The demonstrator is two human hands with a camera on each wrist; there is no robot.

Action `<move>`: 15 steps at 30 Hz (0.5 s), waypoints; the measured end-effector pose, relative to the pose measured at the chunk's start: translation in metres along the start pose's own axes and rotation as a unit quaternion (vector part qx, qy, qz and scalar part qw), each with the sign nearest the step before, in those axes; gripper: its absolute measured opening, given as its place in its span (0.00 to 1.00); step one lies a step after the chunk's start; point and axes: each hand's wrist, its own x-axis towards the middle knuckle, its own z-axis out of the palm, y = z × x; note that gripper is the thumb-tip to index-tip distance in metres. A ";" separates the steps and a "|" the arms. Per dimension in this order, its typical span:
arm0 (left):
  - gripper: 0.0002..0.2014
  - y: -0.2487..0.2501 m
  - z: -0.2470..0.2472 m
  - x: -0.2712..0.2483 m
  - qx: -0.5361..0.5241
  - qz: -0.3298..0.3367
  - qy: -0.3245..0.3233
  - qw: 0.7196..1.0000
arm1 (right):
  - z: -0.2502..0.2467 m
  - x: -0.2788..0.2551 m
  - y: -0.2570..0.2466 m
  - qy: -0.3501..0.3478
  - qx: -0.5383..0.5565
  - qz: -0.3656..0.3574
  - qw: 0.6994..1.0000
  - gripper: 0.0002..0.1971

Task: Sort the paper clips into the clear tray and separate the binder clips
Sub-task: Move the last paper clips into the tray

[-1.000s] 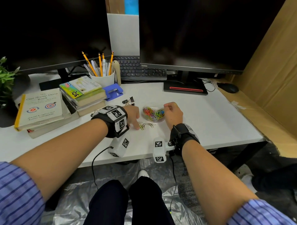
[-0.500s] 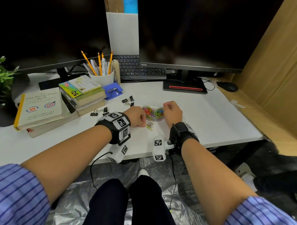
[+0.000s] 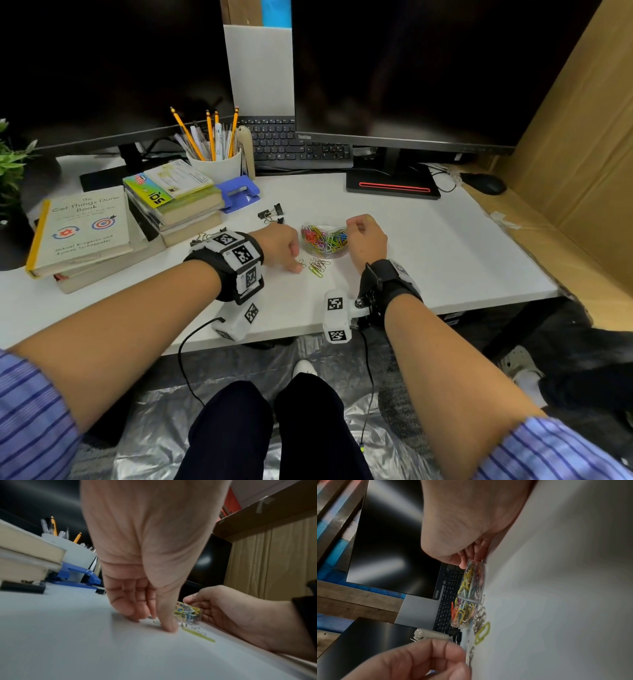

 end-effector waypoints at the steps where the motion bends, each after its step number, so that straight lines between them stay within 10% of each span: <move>1: 0.18 0.000 0.000 0.000 0.017 -0.008 -0.003 1.000 | 0.000 0.000 0.000 0.000 -0.001 0.000 1.000 0.12; 15: 0.03 0.013 0.005 0.002 0.134 0.024 -0.028 0.990 | -0.001 0.000 0.000 0.004 0.007 -0.001 1.000 0.12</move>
